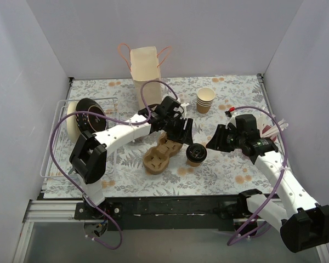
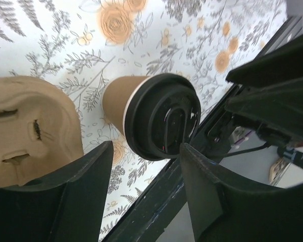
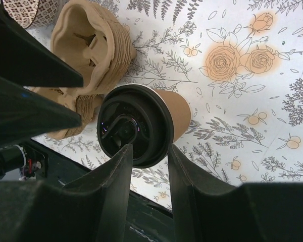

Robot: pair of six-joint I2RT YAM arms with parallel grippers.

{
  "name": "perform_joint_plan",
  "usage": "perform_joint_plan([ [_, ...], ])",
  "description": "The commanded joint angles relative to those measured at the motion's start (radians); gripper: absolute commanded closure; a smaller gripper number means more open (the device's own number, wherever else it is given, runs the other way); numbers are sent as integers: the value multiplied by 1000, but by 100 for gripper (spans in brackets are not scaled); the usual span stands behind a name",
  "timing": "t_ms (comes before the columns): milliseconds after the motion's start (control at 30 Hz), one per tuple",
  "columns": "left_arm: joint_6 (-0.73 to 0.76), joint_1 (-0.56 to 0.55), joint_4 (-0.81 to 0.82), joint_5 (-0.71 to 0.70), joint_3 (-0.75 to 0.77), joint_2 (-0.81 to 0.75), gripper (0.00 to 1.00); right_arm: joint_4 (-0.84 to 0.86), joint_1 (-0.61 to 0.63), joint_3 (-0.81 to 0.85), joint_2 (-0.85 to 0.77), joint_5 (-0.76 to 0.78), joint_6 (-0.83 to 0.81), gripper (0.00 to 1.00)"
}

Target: Pack the takeout coffee

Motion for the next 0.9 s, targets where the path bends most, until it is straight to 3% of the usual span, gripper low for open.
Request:
perform_joint_plan([
  [0,54,-49,-12,-19,-13,-15,46,33,4,67,25,-26,-17,57],
  [333,51,-60,3,-36,-1,48,45,22,79,84,105,31,-17,57],
  [600,55,-60,26,-34,-62,56,53,73,89,-58,79,79,-5,60],
  [867,51,-68,48,-31,-102,73,58,70,90,-100,70,99,-14,62],
])
